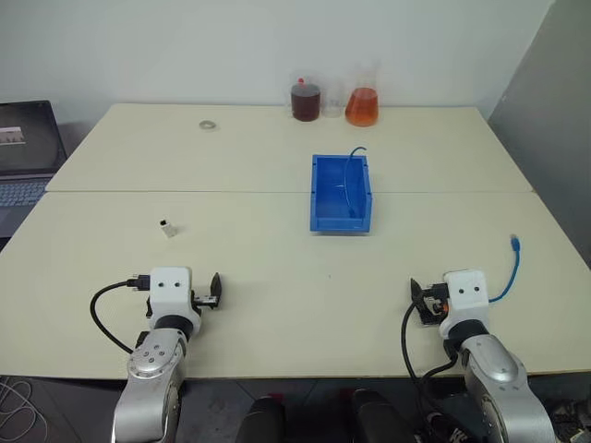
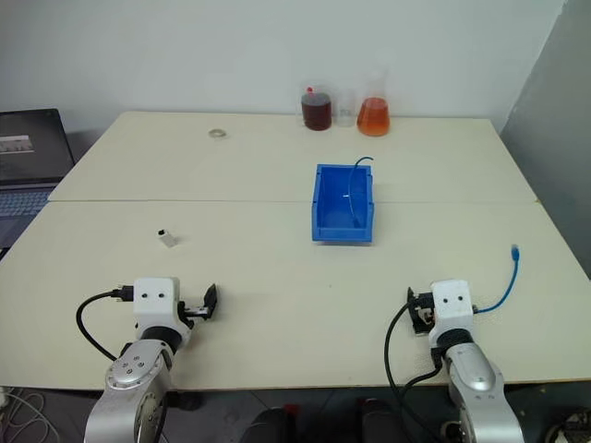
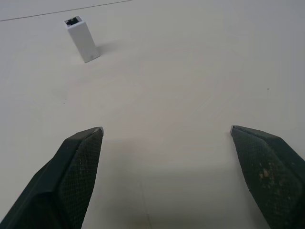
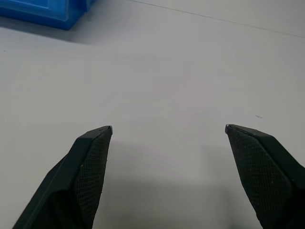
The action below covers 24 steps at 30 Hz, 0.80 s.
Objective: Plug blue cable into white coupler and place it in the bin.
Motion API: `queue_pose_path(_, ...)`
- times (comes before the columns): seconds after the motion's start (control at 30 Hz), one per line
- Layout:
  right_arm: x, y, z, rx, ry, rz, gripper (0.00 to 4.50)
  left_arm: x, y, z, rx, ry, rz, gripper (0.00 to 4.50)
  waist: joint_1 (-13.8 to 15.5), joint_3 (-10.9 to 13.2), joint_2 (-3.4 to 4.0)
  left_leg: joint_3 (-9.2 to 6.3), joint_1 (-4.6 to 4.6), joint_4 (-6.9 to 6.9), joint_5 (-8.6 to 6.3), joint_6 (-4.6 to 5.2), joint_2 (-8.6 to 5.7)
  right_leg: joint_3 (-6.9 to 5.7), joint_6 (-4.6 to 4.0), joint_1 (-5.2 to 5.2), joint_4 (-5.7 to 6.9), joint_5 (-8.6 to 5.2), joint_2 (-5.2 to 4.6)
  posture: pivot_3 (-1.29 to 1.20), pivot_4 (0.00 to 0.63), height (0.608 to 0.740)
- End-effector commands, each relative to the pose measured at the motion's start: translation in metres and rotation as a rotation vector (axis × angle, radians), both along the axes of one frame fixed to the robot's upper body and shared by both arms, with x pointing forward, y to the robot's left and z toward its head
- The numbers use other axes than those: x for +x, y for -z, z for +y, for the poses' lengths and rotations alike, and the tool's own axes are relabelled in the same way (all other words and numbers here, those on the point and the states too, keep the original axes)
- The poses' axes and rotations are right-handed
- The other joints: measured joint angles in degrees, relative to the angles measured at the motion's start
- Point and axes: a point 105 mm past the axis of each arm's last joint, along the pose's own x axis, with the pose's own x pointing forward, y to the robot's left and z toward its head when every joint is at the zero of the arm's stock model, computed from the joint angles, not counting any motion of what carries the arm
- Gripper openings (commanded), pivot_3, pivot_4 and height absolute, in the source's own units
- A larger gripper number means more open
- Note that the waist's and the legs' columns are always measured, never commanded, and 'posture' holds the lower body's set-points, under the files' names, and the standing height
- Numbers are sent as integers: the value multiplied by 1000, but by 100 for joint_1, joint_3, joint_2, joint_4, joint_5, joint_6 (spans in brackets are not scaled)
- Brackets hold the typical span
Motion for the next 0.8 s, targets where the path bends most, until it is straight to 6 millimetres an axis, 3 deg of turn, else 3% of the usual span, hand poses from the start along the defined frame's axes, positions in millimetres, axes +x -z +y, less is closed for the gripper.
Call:
queue_pose_path(0.03, 1, -15, 3, 2, -7, -58, 4036, 0, -10, 5, 11, -14, -36, 4500, 1, 0, 0, 0, 0, 0, 0, 0, 0, 0, 0, 0, 0, 0, 0, 0, 150, 740)
queue_pose_path(0.57, 6, -12, 7, 3, -25, -63, 4036, 2, -14, 10, 17, -24, -53, 4500, 0, 0, 0, 0, 0, 0, 0, 0, 0, 0, 0, 0, 0, 0, 0, 0, 150, 740)
queue_pose_path(0.8, 3, -14, 6, -5, -20, -68, 4036, 12, -16, 6, 15, 36, -60, 4500, 0, 0, 0, 0, 0, 0, 0, 0, 0, -1, 0, 0, 0, 0, 0, 0, 150, 740)
